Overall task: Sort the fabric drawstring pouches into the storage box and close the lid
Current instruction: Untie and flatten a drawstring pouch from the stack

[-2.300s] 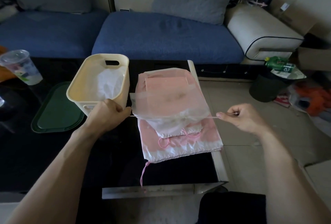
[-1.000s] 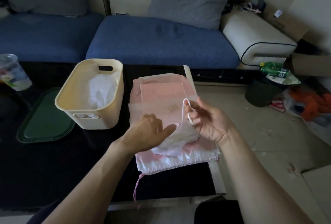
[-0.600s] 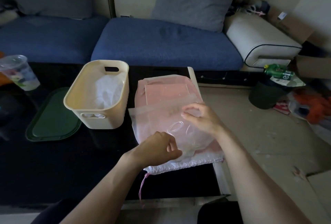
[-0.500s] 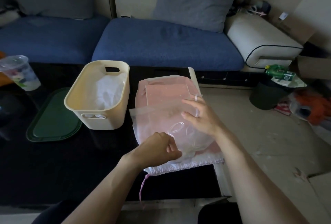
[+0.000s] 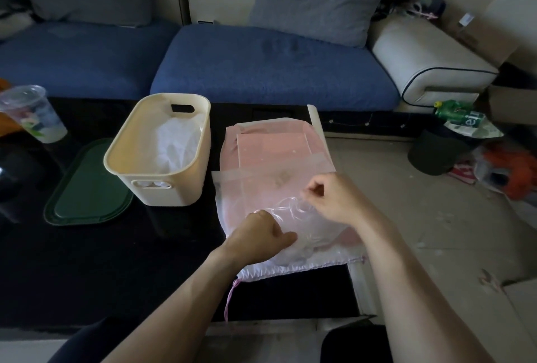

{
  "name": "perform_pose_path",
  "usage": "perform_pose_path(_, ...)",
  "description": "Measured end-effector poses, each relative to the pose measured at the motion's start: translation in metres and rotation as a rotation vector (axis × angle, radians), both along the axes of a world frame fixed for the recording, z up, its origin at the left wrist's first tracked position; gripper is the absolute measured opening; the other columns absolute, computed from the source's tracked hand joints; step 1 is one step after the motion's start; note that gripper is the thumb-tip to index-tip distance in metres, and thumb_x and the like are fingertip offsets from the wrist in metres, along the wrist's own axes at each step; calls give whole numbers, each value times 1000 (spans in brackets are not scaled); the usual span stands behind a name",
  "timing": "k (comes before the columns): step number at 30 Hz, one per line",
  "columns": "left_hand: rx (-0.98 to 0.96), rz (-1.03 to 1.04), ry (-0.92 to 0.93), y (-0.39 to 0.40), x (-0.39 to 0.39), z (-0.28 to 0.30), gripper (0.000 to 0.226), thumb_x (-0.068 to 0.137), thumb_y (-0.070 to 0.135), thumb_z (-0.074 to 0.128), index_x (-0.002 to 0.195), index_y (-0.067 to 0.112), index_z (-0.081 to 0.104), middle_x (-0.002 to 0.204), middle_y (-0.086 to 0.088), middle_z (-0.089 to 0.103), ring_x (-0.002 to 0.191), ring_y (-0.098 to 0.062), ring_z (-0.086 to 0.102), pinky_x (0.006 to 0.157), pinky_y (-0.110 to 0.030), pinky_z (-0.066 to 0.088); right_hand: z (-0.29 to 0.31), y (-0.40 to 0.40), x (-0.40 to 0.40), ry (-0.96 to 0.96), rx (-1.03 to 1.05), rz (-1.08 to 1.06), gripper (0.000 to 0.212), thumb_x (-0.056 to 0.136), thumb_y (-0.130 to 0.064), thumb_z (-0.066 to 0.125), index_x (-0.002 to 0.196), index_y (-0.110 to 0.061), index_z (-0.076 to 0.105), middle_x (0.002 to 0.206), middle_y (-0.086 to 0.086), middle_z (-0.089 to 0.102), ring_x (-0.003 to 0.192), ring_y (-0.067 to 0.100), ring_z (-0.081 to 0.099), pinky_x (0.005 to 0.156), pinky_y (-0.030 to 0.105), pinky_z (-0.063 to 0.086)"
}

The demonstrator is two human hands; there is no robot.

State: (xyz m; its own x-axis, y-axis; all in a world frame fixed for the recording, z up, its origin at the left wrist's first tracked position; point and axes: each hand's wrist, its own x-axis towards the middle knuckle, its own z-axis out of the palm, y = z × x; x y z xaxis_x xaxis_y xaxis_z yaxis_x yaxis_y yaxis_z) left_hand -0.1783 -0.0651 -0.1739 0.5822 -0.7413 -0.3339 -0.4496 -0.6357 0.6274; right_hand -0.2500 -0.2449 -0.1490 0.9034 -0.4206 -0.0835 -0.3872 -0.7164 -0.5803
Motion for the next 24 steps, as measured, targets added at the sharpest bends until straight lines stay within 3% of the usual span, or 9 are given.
perform_pose_path(2,-64,99,60,0,2,-1,50,91,30,65,47,9,53,43,4,38,34,-10,31,44,-20,31,7,7,-6,-3,72,40,19,92,-29,70,77,-18,73,73,-8,72,68,3,66,63,18,48)
perform_pose_path(4,-139,193,49,0,3,3,36,92,28,65,66,3,69,51,-4,53,38,-9,40,42,-19,33,11,13,-13,4,110,70,23,90,-36,72,75,-19,74,71,-7,72,64,-1,62,60,15,46)
perform_pose_path(7,-326,338,91,0,3,7,29,93,28,64,79,5,74,74,-13,71,64,-21,62,59,-29,47,13,18,-20,103,47,59,25,83,-47,75,77,-23,74,77,-12,71,74,2,65,66,21,48)
perform_pose_path(11,-414,411,186,-1,1,11,27,97,27,61,83,10,76,78,-3,75,80,-20,70,73,-29,54,16,26,-21,200,-108,9,34,76,-57,77,88,-26,68,83,-14,65,84,11,63,73,28,46)
perform_pose_path(14,-455,435,156,-2,1,10,26,96,28,62,81,11,75,78,-3,74,81,-20,69,76,-33,53,13,27,-19,157,-58,-104,43,76,-51,81,104,-24,62,94,-7,68,89,16,65,79,31,51)
perform_pose_path(18,-459,466,173,-2,-1,9,27,97,28,61,82,10,75,75,1,74,77,-14,69,74,-26,52,13,24,-16,259,19,-153,26,73,-42,85,81,-20,77,82,-4,74,76,13,70,65,24,55)
perform_pose_path(24,-537,536,211,-1,-5,8,19,98,17,57,88,8,71,70,-1,75,68,-10,71,68,-21,55,19,16,-13,359,-8,-168,37,69,-57,85,73,-22,75,73,-6,71,67,10,63,62,25,48)
